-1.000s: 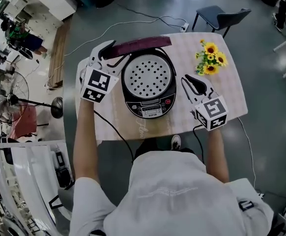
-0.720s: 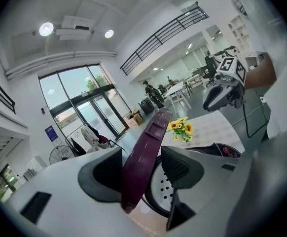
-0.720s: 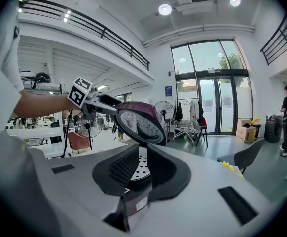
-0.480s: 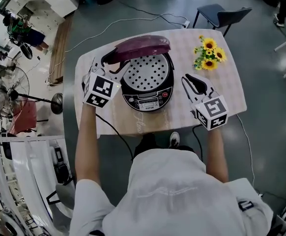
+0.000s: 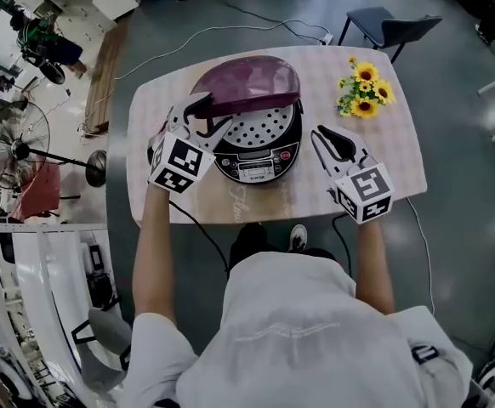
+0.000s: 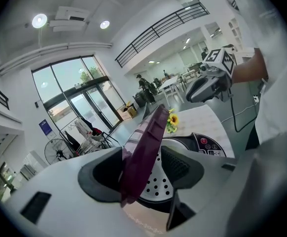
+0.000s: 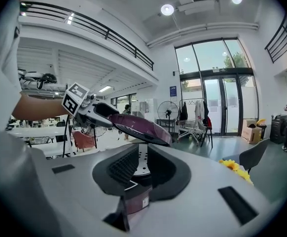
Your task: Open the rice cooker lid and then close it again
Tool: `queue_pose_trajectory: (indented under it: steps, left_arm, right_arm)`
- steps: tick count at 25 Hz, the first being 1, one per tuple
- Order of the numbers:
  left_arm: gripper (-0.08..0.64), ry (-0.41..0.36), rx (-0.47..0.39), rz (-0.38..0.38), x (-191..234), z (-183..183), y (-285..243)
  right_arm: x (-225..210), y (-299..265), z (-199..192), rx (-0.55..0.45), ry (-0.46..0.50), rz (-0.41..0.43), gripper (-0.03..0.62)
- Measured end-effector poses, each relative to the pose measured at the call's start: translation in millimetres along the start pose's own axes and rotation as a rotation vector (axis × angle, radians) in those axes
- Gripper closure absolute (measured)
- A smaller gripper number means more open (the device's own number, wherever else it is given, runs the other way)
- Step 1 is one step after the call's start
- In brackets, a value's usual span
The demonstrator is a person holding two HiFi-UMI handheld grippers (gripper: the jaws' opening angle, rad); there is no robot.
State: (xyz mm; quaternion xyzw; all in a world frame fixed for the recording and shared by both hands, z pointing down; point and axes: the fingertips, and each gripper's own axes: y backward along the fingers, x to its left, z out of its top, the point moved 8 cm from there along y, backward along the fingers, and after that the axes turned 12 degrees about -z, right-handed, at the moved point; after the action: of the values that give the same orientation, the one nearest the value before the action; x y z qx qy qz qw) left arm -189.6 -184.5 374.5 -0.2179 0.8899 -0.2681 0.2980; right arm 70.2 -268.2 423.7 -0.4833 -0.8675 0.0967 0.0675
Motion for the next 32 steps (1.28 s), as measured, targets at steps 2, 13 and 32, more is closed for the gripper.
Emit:
queue_pose_trajectory:
  steps: [2, 13, 32]
  left_arm:
    - [0.298, 0.007, 0.002, -0.006, -7.5, -4.7, -2.2]
    - [0.298, 0.040, 0.010, -0.002, -36.0, -22.6, -12.4]
    - [0.302, 0.157, 0.048, -0.142, -59.7, -46.8, -21.7]
  right_arm:
    - [1.1, -0.7, -4.9, 0.005, 0.001, 0.007, 0.522]
    - [10.5, -3.1, -25.5, 0.041, 0.034, 0.054, 0.522]
    - [24.5, -6.4, -42.2, 0.099, 0.038, 0.107, 0.525]
